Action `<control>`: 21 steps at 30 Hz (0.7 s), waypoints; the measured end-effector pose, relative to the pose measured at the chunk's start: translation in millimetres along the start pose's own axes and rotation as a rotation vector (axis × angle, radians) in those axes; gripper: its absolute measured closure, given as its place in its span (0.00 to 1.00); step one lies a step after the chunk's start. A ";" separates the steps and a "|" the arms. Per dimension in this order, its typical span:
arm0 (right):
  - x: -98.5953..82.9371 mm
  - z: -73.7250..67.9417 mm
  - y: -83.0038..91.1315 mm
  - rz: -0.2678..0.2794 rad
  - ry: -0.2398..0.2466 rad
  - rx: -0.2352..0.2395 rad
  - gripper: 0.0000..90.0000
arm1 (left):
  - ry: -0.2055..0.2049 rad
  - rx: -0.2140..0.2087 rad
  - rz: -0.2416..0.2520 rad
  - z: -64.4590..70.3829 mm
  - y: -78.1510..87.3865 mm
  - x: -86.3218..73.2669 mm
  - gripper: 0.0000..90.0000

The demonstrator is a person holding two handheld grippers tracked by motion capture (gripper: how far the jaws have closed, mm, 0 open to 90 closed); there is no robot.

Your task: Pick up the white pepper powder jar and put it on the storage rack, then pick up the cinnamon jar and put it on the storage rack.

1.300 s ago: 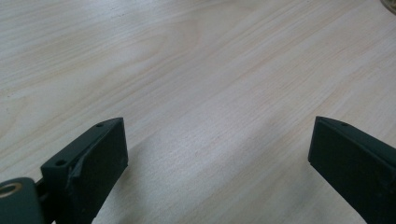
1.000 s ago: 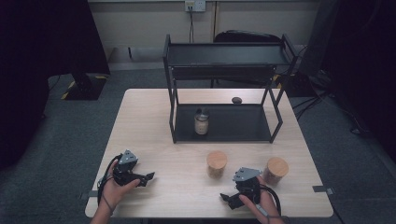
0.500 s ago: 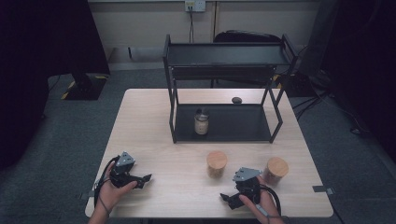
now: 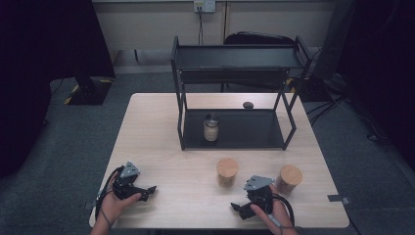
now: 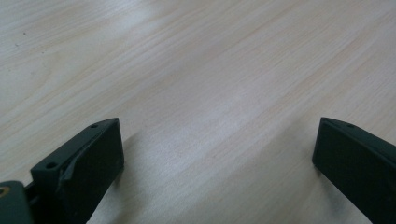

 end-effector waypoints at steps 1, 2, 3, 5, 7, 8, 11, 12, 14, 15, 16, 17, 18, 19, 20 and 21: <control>0.0 -0.1 0.0 0.000 -0.001 0.000 0.00 | -0.001 -0.001 0.002 -0.2 0.3 -0.7 0.01; 0.0 -0.1 0.0 0.000 -0.001 0.000 0.00 | -0.002 -0.003 0.005 -0.4 0.6 -1.3 0.00; 0.1 0.0 0.0 -0.001 0.000 0.000 0.00 | -0.005 -0.004 0.007 -0.6 0.7 -1.8 0.00; 0.2 0.0 -0.1 0.000 -0.001 -0.001 0.00 | -0.005 -0.005 0.016 -0.7 0.7 -2.9 0.00; 0.4 0.1 -0.4 0.000 -0.001 -0.001 0.00 | -0.006 -0.007 0.020 -0.9 0.8 -3.5 0.00; 0.5 0.2 -0.6 0.000 0.000 -0.002 0.00 | -0.006 -0.007 0.021 -0.9 0.8 -3.5 0.00; 0.9 0.3 -1.1 0.000 0.000 -0.003 0.00 | -0.006 -0.006 0.021 -0.8 0.8 -3.6 0.00; 0.9 0.3 -1.1 0.000 0.000 -0.003 0.00 | -0.005 -0.006 0.021 -0.7 0.8 -3.6 0.00; 1.1 0.4 -1.1 -0.001 0.001 -0.002 0.00 | -0.005 -0.005 0.021 -0.7 0.8 -3.6 0.00; 1.4 0.6 -1.5 0.000 0.002 -0.001 0.00 | -0.004 -0.005 0.021 -0.6 0.8 -3.6 0.00; 2.0 0.7 -2.0 -0.001 0.002 0.000 0.00 | -0.005 -0.004 0.021 -0.6 0.8 -3.7 0.00; 2.5 0.9 -2.6 0.000 0.004 0.001 0.00 | -0.005 -0.004 0.020 -0.6 0.9 -3.6 0.00; 2.6 0.9 -2.8 0.000 0.004 0.001 0.00 | -0.006 -0.004 0.020 -0.6 0.9 -3.7 0.00; 2.6 0.9 -2.7 0.000 0.004 0.001 0.00 | -0.005 -0.004 0.020 -0.6 0.9 -3.7 0.00; 2.6 0.9 -2.7 0.001 0.004 0.001 0.00 | -0.005 -0.004 0.021 -0.6 0.8 -3.7 0.00; 2.6 0.9 -2.7 0.001 0.004 0.001 0.00 | -0.005 -0.004 0.021 -0.6 0.9 -3.6 0.00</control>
Point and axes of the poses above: each handheld gripper's, and its own axes: y roughly backward along the jaws, x roughly out of its top, z roughly to its right, the point moved 1 cm from there along -y, roughly forward along the jaws, and after that the axes turned 11 degrees about y, right-handed, at the moved point
